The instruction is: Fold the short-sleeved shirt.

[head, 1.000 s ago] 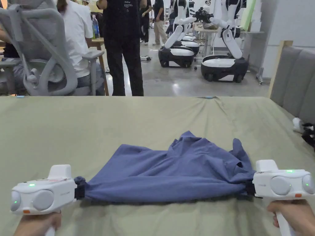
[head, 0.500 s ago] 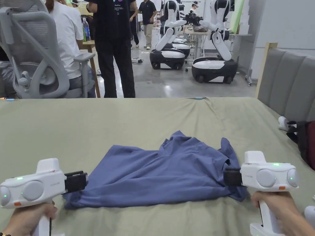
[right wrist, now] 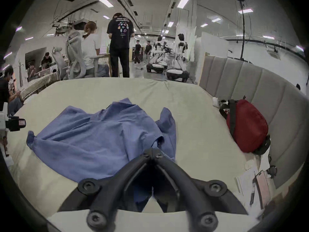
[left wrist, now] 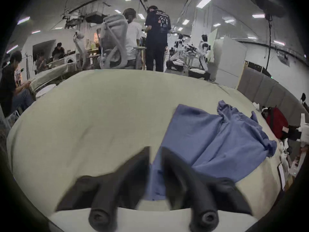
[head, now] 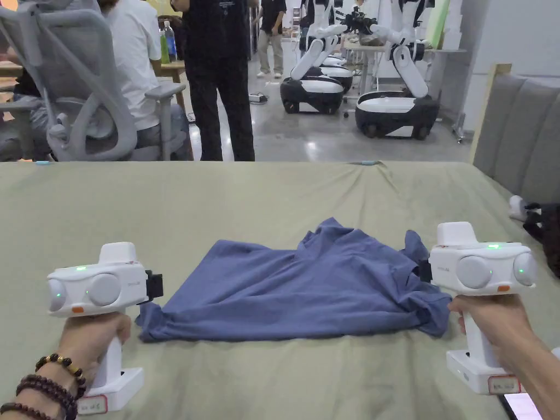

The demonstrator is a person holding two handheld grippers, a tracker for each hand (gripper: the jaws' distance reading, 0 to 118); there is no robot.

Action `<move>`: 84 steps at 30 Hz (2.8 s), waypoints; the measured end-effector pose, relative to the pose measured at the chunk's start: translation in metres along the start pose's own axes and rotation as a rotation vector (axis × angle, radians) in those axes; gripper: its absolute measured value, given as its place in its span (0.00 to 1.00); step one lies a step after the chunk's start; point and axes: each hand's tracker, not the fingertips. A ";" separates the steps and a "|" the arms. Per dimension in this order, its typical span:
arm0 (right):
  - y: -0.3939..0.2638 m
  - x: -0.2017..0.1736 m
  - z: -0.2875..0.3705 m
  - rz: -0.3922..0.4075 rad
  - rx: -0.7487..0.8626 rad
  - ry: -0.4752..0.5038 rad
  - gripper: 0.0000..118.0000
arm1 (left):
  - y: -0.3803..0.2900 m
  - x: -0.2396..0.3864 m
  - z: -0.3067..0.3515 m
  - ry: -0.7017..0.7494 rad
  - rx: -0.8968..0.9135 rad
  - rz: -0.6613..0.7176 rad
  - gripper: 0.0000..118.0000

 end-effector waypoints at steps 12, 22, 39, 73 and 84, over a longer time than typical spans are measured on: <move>-0.010 -0.005 0.003 0.007 -0.034 0.025 0.00 | -0.021 -0.008 -0.034 0.056 -0.190 0.004 0.53; 0.002 -0.008 -0.013 0.035 -0.047 0.029 0.00 | -0.012 -0.012 -0.031 -0.011 -0.140 0.094 0.05; 0.121 -0.026 -0.252 0.283 -0.252 0.117 0.65 | -0.002 -0.013 -0.044 -0.076 -0.145 0.130 0.05; 0.384 0.068 0.018 0.216 0.311 -0.234 0.01 | 0.328 0.055 0.017 -0.084 0.348 -0.044 0.05; 0.465 0.106 0.074 0.001 0.554 -0.285 0.01 | 0.459 0.096 0.062 -0.030 0.575 -0.032 0.05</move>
